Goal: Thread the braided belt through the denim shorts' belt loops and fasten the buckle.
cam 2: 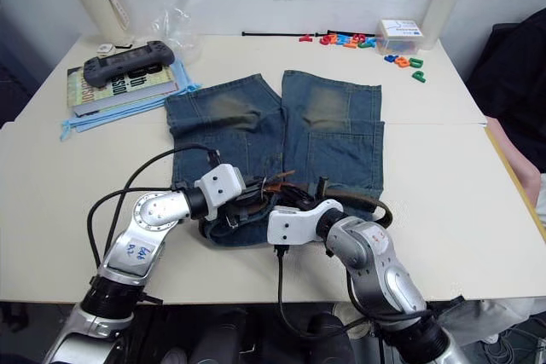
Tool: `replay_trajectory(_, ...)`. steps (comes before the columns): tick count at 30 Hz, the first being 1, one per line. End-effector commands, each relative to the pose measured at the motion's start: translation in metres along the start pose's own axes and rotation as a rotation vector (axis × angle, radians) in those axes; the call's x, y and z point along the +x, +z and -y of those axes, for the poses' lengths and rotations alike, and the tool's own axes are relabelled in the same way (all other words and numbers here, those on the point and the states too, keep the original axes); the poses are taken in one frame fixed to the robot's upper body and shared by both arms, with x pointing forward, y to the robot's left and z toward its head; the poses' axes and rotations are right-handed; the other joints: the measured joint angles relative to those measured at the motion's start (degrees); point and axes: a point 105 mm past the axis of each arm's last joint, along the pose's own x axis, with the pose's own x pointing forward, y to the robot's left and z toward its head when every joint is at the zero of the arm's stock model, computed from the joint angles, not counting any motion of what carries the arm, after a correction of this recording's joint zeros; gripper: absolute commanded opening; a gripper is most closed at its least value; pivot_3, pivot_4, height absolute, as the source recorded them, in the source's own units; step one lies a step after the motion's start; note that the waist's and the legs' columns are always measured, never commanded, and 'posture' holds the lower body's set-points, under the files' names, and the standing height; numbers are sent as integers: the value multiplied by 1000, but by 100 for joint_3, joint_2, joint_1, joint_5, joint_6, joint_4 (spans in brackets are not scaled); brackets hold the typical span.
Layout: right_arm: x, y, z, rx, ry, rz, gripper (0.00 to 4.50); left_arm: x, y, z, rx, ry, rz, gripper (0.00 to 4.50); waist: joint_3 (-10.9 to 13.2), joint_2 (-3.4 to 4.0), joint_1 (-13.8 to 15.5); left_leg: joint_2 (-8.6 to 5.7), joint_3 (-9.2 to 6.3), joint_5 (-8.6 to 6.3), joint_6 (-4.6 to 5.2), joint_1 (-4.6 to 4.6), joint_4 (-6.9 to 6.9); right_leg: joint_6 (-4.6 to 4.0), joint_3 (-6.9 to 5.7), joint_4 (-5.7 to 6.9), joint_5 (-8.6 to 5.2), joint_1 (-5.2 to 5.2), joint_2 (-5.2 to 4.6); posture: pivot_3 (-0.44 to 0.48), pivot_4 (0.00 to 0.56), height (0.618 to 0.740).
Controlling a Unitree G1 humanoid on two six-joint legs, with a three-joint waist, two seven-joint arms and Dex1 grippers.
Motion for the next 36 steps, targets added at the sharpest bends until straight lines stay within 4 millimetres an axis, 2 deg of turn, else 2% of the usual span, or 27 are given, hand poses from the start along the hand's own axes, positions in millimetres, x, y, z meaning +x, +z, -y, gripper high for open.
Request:
replay_trajectory(1,-8,11,0,28,15,29,493,16,7,25,3,-109,58,0,-1,0,7,-1,-1,-3,3,2,3,0,0,1,0,4,-3,0,150,706)
replay_trajectory(2,-9,11,-1,30,21,25,960,17,6,26,5,-115,56,0,-1,0,8,-1,-1,-6,5,2,5,0,-1,0,0,4,-3,0,150,706)
replay_trajectory(3,-11,11,-1,43,25,19,1207,18,5,27,7,-118,56,0,-1,0,9,-1,-1,-10,7,1,6,0,0,-1,0,4,-5,0,150,706)
replay_trajectory(8,-23,5,3,133,2,-32,3684,21,3,31,13,-141,49,0,-1,0,18,-1,-3,-17,6,-2,6,0,-1,-8,0,4,-11,0,150,706)
replay_trajectory(9,-29,4,5,178,-10,-43,3986,21,2,32,15,-146,47,0,-1,0,18,-1,-3,-17,7,-3,6,0,-1,-8,0,3,-11,0,150,706)
replay_trajectory(14,-50,-1,14,301,-40,-79,3986,21,0,34,23,-155,39,0,-1,0,29,-1,-3,-20,10,-2,8,0,-1,-9,0,5,-12,0,150,706)
replay_trajectory(16,-61,0,25,354,-63,-67,3986,21,-1,34,25,-158,38,0,-2,-1,31,-1,-5,-23,10,-2,7,0,-2,-13,0,6,-31,0,150,706)
replay_trajectory(19,-65,5,43,421,-114,-16,3986,21,-1,35,26,-161,39,0,-2,-1,27,-1,-6,-24,12,-2,7,0,-4,-14,0,6,-40,0,150,706)
replay_trajectory(22,-62,4,57,395,-142,-5,3986,21,-1,36,34,-167,40,0,-2,0,15,-1,-7,-26,14,0,6,0,-5,-12,0,7,-41,0,150,706)
replay_trajectory(25,-56,0,57,334,-126,-18,3986,21,0,37,37,-166,43,0,-2,0,21,-2,-8,-26,14,-2,3,0,-7,-17,0,6,-44,0,150,706)
replay_trajectory(30,-42,-8,41,121,-34,-58,3986,21,1,37,56,-162,47,0,-2,0,18,-8,-2,-28,16,-4,3,2,-10,-25,0,8,-50,0,150,706)
replay_trajectory(36,-34,-13,36,49,-23,-63,3986,19,2,38,79,-160,51,0,-2,0,20,-7,-2,-26,16,-3,4,3,-11,-23,0,9,-50,0,150,706)
